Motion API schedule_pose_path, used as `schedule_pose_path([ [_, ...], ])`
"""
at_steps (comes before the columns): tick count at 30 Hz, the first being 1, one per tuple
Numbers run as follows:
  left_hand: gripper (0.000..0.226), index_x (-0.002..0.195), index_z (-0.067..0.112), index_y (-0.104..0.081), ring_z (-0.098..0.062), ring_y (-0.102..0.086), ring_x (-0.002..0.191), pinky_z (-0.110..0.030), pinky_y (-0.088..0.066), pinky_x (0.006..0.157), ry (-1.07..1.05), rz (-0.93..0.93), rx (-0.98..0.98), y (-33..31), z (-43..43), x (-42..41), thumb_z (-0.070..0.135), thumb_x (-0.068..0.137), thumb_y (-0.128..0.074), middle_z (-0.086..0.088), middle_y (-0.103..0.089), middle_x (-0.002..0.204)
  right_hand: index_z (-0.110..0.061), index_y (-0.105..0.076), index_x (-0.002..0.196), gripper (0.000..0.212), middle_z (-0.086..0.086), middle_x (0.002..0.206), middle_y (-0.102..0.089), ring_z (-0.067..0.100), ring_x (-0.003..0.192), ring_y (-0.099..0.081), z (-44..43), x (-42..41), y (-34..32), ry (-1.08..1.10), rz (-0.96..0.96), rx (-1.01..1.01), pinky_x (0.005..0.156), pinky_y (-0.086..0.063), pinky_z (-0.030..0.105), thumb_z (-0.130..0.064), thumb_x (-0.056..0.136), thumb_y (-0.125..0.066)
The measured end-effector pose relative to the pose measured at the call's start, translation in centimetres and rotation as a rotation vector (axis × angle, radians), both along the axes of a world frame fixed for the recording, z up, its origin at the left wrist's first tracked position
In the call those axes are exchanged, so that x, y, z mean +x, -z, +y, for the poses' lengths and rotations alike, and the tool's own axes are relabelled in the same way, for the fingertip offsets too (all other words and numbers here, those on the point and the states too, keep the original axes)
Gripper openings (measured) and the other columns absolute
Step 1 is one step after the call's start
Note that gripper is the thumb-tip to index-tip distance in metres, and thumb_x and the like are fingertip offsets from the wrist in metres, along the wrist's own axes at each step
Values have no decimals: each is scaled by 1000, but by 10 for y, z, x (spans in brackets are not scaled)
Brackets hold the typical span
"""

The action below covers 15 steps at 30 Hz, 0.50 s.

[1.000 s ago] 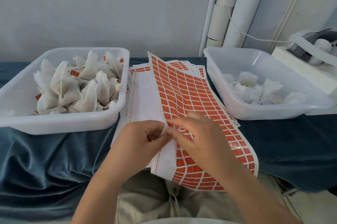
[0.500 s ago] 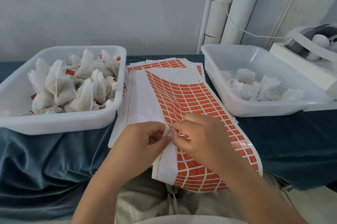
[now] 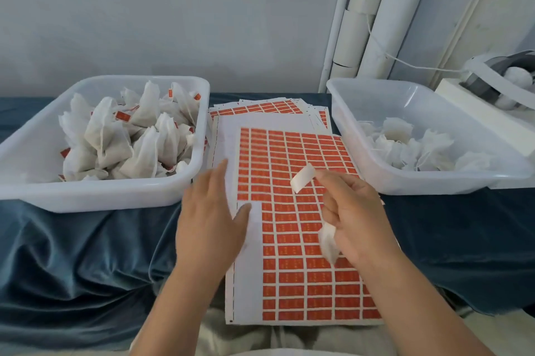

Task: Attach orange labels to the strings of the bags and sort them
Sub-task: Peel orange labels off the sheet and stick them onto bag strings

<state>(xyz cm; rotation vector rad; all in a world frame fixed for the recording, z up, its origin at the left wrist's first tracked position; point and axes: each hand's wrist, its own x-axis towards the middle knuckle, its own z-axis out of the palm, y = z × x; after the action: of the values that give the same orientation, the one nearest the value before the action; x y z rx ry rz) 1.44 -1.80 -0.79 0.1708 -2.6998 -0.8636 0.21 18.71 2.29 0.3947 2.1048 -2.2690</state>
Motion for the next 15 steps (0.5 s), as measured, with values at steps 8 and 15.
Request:
schedule_pose_path([
  [8, 30, 92, 42, -81, -3, -74, 92, -30, -56, 86, 194, -197, 1013, -16, 41, 12, 63, 76, -66, 15, -80, 97, -33, -81, 99, 15, -4, 60, -53, 8, 51, -44, -12, 5, 9, -96, 75, -55, 53, -42, 20, -44, 97, -70],
  [15, 17, 82, 32, -77, -15, -78, 92, -30, -56, 78, 69, -54, 1114, -12, 27, 6, 31, 98, -70, 6, -81, 95, -34, -79, 119, 35, -3, 69, -40, 11, 59, -40, -9, -4, 5, -329, 32, -294, 58, -45, 24, -32, 92, -57],
])
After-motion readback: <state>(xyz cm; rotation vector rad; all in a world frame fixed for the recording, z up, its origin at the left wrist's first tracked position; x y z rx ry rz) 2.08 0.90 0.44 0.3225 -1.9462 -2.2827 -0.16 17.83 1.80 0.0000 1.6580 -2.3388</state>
